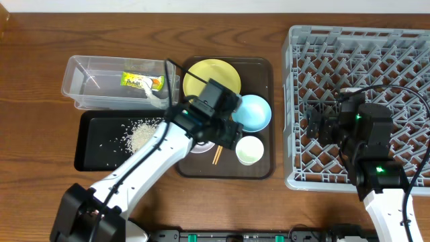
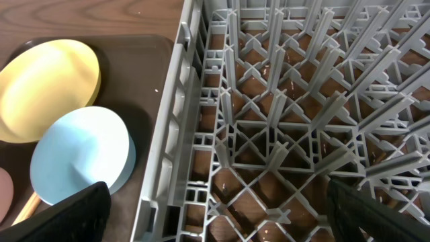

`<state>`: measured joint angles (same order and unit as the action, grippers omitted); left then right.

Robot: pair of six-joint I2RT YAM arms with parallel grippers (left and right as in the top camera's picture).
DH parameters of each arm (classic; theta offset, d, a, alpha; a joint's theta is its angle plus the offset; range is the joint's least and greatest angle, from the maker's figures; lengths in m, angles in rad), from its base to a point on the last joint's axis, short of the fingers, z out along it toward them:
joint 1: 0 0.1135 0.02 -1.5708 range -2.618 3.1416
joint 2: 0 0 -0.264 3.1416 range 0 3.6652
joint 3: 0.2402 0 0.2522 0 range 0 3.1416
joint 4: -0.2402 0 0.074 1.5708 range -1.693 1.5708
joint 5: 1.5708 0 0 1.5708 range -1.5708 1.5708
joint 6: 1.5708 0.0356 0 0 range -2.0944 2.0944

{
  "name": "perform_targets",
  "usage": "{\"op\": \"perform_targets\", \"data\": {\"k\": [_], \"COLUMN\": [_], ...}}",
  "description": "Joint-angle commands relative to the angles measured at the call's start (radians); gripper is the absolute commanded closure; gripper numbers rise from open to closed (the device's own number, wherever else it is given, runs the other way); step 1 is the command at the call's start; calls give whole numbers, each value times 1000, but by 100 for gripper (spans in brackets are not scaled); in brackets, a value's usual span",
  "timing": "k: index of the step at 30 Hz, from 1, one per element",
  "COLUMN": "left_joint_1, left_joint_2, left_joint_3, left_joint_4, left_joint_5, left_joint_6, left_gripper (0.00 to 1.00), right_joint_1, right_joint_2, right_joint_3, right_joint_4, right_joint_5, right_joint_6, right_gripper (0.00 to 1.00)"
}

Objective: Sort waste into correct bins and load items into the dishwasher rack
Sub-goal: 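Grasp the small white cup on the tray with the left gripper, then hand the white cup from the left gripper to the right gripper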

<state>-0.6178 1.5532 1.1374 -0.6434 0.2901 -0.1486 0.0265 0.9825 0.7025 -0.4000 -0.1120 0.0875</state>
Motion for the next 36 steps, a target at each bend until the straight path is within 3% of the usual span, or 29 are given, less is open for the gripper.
{"op": "perform_targets", "data": {"k": [1,9,11,16,20,29,33,36], "left_joint_1": [-30,-69,-74,-68,-68,4,135,249], "left_joint_2": [39,159,181,182,180,27,-74,-88], "left_joint_3": [-19,-20,-20,-19,-19,9,13,12], "left_joint_4": [-3,-3,0,2,0,-3,84,211], "left_joint_5": [5,17,17,16,16,25,167,330], "left_joint_6": [13,-56,-64,-74,-74,-74,-76,-164], "left_gripper": [30,32,42,77,93,94,94,94], "right_joint_1": [-14,-14,-14,-14,-14,-14,-14,-14], "right_joint_2": [0,0,0,0,0,0,9,38], "right_joint_3": [16,16,16,16,16,16,16,16], "right_joint_4": [-1,-1,-1,-1,-1,64,127,162], "right_joint_5": [6,6,6,6,6,-5,-181,-354], "right_joint_6": [9,10,10,9,9,6,-36,-52], "right_gripper": [1,1,1,1,1,1,1,1]}}
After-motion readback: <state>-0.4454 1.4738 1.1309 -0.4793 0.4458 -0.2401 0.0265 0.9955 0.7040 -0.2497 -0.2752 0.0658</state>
